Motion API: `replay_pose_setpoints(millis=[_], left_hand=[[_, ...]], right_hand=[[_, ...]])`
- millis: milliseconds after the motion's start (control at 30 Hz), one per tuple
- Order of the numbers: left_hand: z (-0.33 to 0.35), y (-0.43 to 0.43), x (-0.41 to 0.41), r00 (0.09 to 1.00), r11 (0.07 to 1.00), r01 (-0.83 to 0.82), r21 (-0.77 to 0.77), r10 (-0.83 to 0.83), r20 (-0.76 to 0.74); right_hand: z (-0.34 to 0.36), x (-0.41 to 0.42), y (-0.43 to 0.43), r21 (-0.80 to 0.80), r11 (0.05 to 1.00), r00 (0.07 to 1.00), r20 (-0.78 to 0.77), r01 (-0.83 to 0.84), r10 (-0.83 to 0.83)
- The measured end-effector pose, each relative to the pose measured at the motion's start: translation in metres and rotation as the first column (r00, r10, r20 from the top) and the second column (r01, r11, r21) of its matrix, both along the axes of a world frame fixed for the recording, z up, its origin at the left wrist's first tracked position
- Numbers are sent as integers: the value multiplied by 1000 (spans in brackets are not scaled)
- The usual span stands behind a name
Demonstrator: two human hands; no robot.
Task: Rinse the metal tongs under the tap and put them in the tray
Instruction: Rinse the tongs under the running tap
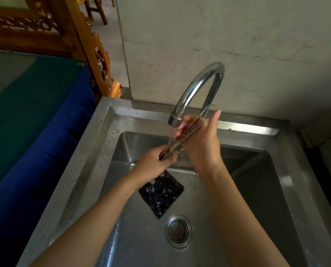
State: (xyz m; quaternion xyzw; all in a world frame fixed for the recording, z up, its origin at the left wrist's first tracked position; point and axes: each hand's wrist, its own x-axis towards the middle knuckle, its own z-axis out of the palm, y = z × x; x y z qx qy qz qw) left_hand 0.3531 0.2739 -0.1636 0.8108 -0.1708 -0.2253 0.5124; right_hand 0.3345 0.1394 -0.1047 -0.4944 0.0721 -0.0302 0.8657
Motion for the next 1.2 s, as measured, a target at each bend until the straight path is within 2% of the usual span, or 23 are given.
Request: replay_pose_setpoints(millis=[100, 200, 267, 333, 400, 467, 533, 567, 633, 733, 800, 867, 1000, 1067, 1200], left_hand=[[15, -2, 16, 962, 988, 39, 150, -78, 263], [27, -1, 27, 807, 935, 24, 355, -228, 545], [35, -3, 32, 689, 900, -2, 435, -314, 653], [44, -4, 38, 635, 869, -18, 494, -371, 677], [49, -3, 44, 577, 858, -37, 512, -400, 712], [54, -2, 46, 509, 843, -42, 536, -444, 737], [57, -6, 45, 473, 802, -22, 596, -517, 713], [59, -8, 44, 462, 783, -5, 622, -550, 696], [62, -12, 45, 429, 758, 22, 651, -596, 679], [68, -12, 48, 410, 734, 40, 678, -630, 659], [71, -9, 48, 400, 706, 15, 708, -653, 643], [71, -6, 48, 426, 681, 2, 732, -663, 615], [71, -2, 56, 719, 797, 207, 567, -517, 465], [75, 3, 63, 774, 827, 271, 492, -491, 399], [88, 23, 78, 866, 898, 252, 362, -376, 330]], right_hand=[[4, -13, -24, 106, 990, 995, 40, 92, -96], [2, -32, -52, 163, 982, 994, 26, 101, -106], [-3, -44, -69, 14, 997, 994, -73, 80, -79], [-7, -53, -82, -218, 975, 980, -200, -41, -4], [-9, -58, -89, -406, 886, 954, -276, -225, 116], [-7, -57, -88, -606, 686, 911, -338, -402, 235], [-9, -54, -77, -721, 471, 861, -405, -507, 308], [-13, -53, -71, -743, 421, 852, -420, -520, 311], [-26, -53, -58, -783, 431, 893, -375, -449, 250], [-55, -64, -40, -742, 612, 956, -276, -276, 97], [-72, -71, -31, -707, 673, 966, -254, -219, 48], [-84, -76, -24, -691, 696, 970, -242, -197, 34], [-88, -75, -16, -634, 760, 974, -227, -145, -3], [-85, -69, -12, -648, 752, 979, -205, -122, -18], [-70, -47, -5, -696, 707, 985, -170, -126, 9]])
